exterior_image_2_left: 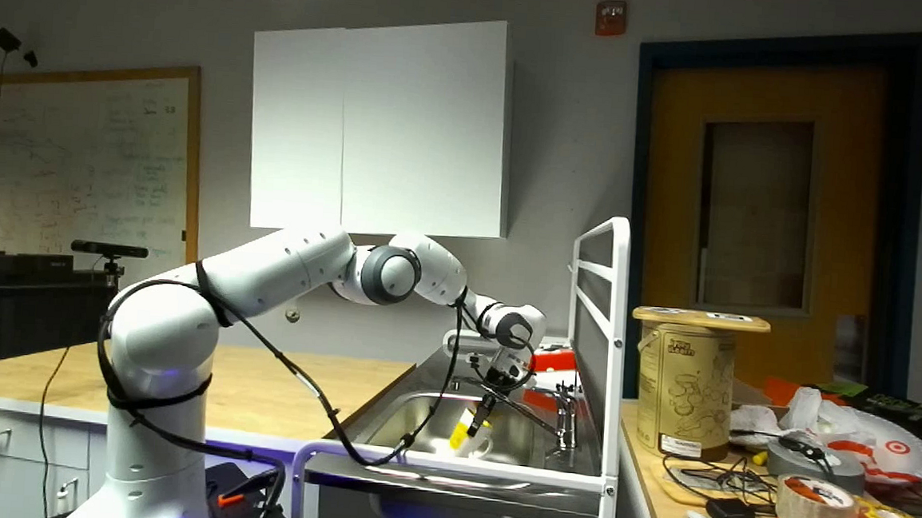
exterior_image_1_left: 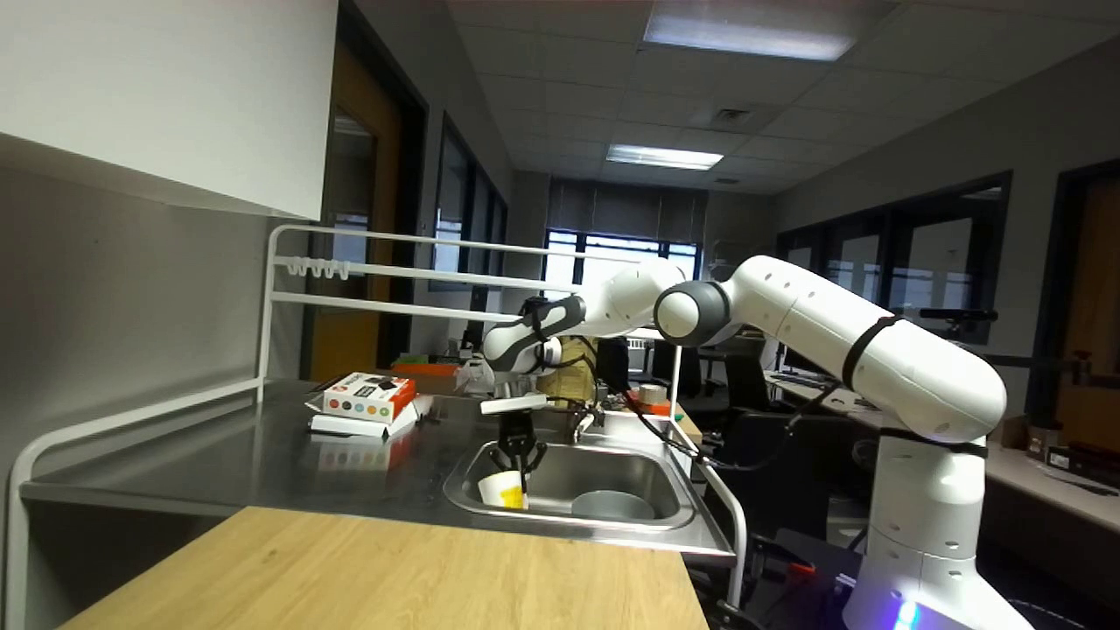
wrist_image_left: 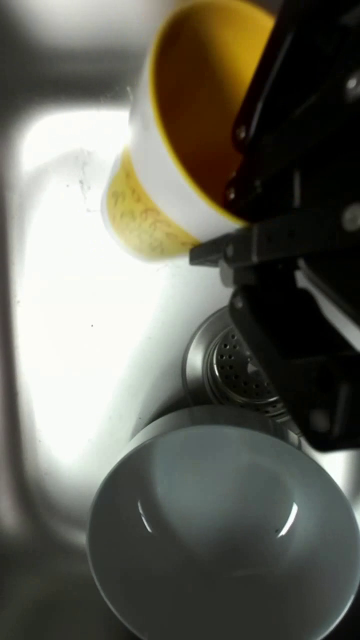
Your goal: Remove the white and yellow mug from the sink
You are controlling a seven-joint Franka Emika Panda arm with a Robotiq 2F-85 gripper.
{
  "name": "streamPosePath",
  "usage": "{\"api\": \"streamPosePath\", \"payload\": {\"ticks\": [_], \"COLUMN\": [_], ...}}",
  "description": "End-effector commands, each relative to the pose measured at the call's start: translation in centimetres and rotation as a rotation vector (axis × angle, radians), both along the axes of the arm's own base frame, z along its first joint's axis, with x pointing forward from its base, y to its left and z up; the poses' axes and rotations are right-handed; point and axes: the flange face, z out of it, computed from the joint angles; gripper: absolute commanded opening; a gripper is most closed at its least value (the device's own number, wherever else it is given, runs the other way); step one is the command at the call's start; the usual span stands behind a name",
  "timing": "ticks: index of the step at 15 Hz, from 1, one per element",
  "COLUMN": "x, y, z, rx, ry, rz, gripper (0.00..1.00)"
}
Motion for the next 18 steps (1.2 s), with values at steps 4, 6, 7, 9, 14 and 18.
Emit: {"api": "streamPosePath", "payload": {"ticks": [4, 6, 7, 9, 14, 18], "x": [-0.5, -1.2, -1.7, -2.9, -5.4, -6.9], "y": [2.9, 3.8, 4.1, 4.6, 5.6, 7.9], "z": [3.6, 5.2, 6.2, 8.3, 14.2, 18.4], "rx": [0.003, 0.002, 0.004, 0.008, -0.013, -0.076], "ry": [-0.007, -0.009, -0.015, -0.031, -0.143, -0.228], "rz": [-0.01, -0.008, -0.009, -0.016, -0.039, -0.056], "gripper": [0.03, 0.04, 0.04, 0.04, 0.04, 0.04]}}
